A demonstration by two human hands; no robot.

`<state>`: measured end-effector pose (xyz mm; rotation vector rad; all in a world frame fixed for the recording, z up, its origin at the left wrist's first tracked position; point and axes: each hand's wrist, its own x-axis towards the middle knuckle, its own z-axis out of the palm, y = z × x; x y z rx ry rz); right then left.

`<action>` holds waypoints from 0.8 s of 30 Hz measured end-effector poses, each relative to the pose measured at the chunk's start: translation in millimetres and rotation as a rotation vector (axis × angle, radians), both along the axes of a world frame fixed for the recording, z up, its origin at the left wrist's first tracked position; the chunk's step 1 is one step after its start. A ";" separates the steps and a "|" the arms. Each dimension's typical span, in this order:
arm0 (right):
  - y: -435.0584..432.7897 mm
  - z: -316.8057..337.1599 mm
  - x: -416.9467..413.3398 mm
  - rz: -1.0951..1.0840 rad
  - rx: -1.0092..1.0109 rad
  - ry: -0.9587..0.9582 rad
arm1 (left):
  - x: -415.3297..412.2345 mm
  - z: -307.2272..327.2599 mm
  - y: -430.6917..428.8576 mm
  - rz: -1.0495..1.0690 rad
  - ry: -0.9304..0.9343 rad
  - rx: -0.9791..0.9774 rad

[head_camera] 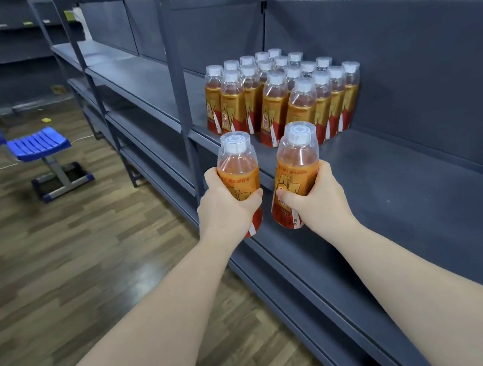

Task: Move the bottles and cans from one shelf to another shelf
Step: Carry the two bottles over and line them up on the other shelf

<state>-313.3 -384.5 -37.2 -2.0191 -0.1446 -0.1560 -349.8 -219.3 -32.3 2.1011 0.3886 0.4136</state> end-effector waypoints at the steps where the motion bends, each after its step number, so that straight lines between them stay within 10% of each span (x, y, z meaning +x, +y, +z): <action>1: 2.2 -0.5 10.9 0.001 0.008 -0.001 | 9.5 1.7 2.1 0.005 -0.002 -0.008; 24: 40.9 -7.2 148.0 -0.225 0.021 -0.008 | 204.3 14.7 28.9 -0.231 -0.051 0.054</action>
